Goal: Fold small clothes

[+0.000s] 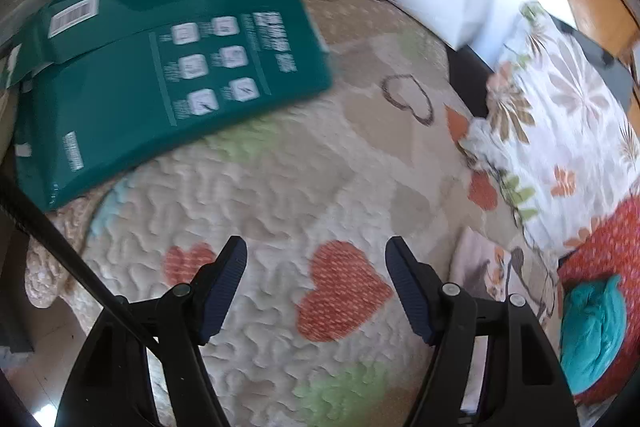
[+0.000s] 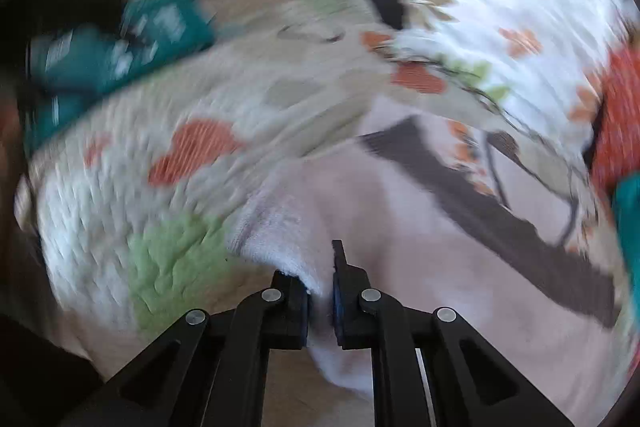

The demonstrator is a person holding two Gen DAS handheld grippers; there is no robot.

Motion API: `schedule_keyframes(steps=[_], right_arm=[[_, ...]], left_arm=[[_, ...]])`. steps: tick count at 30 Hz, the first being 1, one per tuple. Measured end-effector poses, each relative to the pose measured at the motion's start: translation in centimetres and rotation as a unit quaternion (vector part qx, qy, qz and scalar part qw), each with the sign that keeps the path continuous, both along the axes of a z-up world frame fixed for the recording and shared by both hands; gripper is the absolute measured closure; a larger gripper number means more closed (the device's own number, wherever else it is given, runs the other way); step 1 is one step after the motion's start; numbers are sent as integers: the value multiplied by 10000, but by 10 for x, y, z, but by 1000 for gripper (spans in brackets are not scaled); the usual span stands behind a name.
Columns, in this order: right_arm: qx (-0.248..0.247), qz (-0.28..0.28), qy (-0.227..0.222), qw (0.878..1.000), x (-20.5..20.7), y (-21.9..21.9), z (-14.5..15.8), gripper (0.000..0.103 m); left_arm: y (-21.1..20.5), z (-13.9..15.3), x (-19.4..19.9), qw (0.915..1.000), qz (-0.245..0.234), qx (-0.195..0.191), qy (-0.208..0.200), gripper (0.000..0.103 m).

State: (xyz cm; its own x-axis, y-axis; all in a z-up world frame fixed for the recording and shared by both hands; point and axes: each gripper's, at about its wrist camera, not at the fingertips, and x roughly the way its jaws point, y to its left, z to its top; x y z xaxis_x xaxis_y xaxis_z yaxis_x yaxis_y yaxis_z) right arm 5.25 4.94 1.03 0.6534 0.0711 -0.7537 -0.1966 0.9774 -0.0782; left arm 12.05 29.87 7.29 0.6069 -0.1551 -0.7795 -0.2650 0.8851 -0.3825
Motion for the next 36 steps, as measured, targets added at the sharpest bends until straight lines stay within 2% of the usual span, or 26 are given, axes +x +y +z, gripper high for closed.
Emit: schedule_keyframes(steps=[3, 6, 10, 14, 18, 22, 28, 30, 31, 32, 34, 36], right_arm=[[725, -580, -71, 9957, -5, -55, 27, 94], [1246, -1286, -254, 9835, -18, -125, 49, 94], [1402, -2246, -430, 9634, -56, -211, 55, 94], [1452, -3063, -360, 9401, -102, -272, 37, 94], [1672, -3381, -20, 9261, -135, -301, 5, 94], [1779, -3388, 76, 9239, -150, -299, -8, 94], [1738, -3276, 167, 9286, -145, -301, -16, 92], [1760, -3295, 163, 9275, -153, -307, -16, 88], [1778, -3322, 162, 9262, -157, -310, -15, 80], [1808, -3370, 161, 9239, -162, -314, -14, 74], [1976, -3457, 43, 9173, -174, -324, -7, 73], [1924, -3560, -136, 9144, -182, -332, 8, 73]], left_arm=[[-21, 0, 0, 9997, -233, 89, -3, 32], [-46, -1, -1, 9985, -519, 180, 12, 32], [-92, -5, -6, 9934, -1114, 268, 41, 32], [-144, -8, -16, 9829, -1785, 463, 7, 32], [-192, -18, -23, 9705, -2393, 235, 167, 32], [-238, -24, -37, 9563, -2913, 147, 191, 32], [-311, -28, -75, 9221, -3857, 304, -65, 32], [-328, -34, -85, 9114, -4091, 429, -89, 32], [-336, -39, -90, 9064, -4193, 505, -39, 32], [-342, -46, -93, 9036, -4244, 578, 38, 32], [-349, -62, -100, 8991, -4316, 674, 280, 32], [-350, -75, -105, 8974, -4351, 569, 474, 29]])
